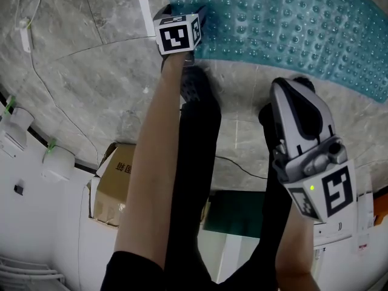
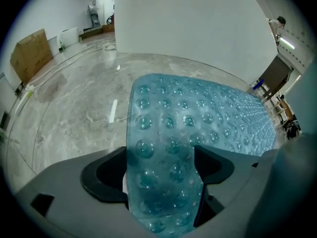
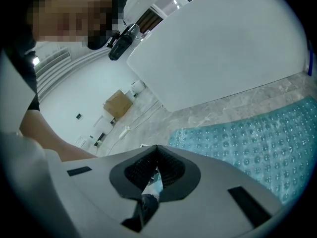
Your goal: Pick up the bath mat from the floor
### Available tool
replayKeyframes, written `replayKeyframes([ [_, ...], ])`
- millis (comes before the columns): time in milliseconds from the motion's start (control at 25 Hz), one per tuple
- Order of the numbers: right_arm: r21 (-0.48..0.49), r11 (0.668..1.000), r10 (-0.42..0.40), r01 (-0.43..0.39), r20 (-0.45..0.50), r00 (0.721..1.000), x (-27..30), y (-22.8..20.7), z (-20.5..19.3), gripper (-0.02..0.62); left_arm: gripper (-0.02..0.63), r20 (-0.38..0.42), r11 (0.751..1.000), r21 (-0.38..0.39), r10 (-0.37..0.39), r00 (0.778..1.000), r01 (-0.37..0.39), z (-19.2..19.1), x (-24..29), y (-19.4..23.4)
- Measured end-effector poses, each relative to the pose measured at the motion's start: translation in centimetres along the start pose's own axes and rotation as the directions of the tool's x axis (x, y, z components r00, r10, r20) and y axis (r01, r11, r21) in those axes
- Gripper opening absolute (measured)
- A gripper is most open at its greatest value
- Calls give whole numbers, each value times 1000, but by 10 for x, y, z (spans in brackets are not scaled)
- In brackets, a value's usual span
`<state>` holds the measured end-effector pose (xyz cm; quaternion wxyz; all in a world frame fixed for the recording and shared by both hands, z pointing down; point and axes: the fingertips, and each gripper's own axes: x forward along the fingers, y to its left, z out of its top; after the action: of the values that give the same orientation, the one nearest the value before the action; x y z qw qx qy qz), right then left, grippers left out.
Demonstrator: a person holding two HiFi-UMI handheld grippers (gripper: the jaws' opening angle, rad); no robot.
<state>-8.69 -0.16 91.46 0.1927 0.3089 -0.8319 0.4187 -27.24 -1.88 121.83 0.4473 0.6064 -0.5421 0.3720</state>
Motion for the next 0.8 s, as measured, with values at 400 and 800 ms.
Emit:
replayKeyframes([
  [400, 2, 1000, 7, -7, 5, 1000, 2, 1, 3, 12, 229, -25, 1000, 21, -17, 1000, 17, 0, -3, -23],
  [800, -33, 999, -15, 16, 31, 999, -5, 1, 8, 12, 65, 18, 998, 50, 28, 999, -29, 13, -36, -51],
])
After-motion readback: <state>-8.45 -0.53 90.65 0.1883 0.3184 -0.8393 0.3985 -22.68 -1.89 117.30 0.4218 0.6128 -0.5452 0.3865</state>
